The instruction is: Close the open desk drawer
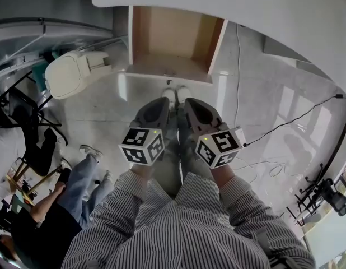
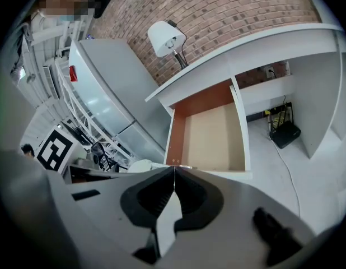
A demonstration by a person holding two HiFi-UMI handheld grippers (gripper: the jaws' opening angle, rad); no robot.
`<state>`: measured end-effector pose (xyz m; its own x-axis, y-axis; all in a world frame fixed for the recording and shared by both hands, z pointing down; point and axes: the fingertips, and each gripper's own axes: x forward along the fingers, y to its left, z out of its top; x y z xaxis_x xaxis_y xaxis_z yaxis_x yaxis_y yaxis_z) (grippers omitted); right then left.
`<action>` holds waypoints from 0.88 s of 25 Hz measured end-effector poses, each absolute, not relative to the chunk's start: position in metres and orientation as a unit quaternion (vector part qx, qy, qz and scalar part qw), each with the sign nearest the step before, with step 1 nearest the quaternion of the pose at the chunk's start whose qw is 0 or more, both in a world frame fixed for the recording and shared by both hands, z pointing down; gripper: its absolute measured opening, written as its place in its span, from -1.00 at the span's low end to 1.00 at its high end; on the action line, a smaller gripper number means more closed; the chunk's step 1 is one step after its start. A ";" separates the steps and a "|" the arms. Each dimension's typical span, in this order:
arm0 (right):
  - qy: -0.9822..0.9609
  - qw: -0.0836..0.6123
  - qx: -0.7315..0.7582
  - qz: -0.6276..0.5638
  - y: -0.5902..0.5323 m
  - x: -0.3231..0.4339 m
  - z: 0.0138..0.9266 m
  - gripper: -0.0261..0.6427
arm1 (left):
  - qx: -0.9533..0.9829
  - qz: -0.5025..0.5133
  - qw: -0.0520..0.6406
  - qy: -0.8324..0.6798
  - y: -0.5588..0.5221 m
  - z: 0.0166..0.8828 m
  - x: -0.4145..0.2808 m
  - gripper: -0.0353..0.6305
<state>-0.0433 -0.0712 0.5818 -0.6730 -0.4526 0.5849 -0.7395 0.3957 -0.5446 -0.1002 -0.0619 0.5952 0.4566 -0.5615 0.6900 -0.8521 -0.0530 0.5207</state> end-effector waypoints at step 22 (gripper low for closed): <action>-0.790 0.193 0.387 0.435 -0.070 -0.050 0.676 -0.87 | 0.690 0.170 0.478 -0.516 -0.077 0.680 -0.104 -0.86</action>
